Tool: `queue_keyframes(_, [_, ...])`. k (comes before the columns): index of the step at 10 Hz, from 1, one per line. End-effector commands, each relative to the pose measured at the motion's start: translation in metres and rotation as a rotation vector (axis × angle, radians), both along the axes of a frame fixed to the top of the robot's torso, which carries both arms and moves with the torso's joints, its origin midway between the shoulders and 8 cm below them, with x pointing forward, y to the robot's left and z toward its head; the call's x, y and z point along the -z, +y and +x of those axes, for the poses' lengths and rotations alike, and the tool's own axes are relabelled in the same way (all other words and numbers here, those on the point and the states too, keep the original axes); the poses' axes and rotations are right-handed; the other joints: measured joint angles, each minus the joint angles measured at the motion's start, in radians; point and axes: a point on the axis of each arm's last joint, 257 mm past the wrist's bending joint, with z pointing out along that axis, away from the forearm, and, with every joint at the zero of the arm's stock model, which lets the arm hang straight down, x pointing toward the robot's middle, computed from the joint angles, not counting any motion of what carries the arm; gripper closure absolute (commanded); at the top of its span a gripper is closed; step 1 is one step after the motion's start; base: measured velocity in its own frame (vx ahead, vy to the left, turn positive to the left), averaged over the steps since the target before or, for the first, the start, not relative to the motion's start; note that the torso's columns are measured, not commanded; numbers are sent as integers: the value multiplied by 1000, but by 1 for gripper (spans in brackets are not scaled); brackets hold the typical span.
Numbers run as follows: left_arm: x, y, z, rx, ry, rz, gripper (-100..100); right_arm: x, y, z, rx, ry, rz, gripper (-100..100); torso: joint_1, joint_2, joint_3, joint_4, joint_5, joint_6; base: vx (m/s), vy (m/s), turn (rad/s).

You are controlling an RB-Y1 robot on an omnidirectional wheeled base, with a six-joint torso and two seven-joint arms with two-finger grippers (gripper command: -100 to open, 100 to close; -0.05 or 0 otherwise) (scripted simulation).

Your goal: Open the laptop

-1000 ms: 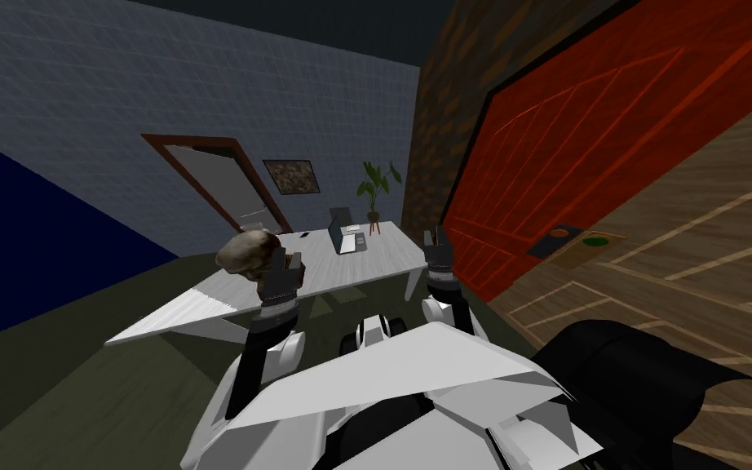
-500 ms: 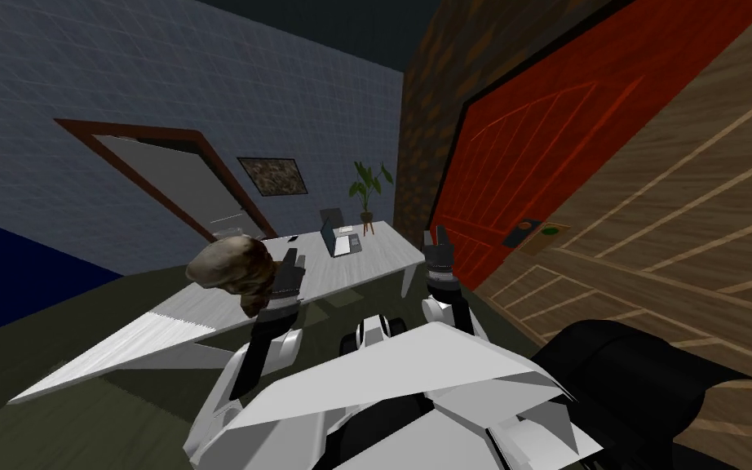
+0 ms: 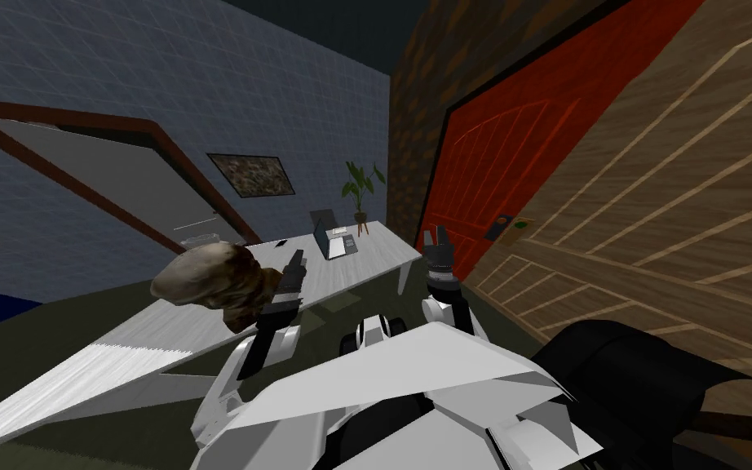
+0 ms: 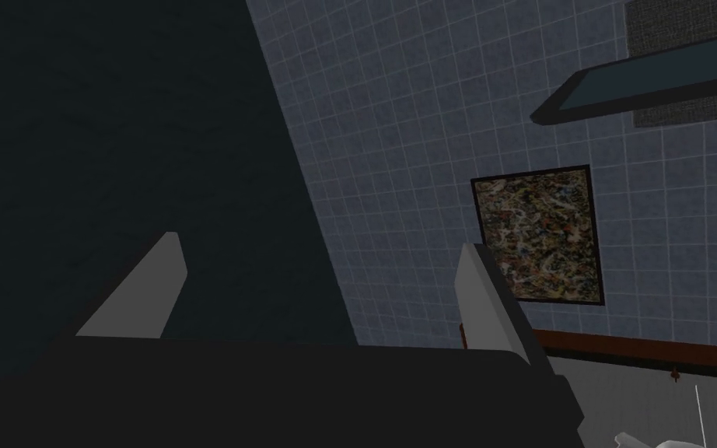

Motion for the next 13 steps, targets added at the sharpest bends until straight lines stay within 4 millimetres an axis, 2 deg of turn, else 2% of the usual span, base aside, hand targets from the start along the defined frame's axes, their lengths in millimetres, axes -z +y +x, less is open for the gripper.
queue_keyframes(1, [18, 10, 14, -28, 61, 36, -100, 0, 0, 0, 0, 0, 0, 0, 0, 0, 0, 0, 0, 0, -9, 46, -189])
queue_keyframes(8, [56, 49, 44, -112, 205, 155, -100, 0, 0, 0, 0, 0, 0, 0, 0, -1, 0, 0, 0, 0, -9, 44, -175])
queue_keyframes(13, [77, 94, 64, -200, 308, 266, -100, 0, 0, 0, 0, 0, 0, 0, 0, 0, 0, 0, 0, 0, -15, 48, -188])
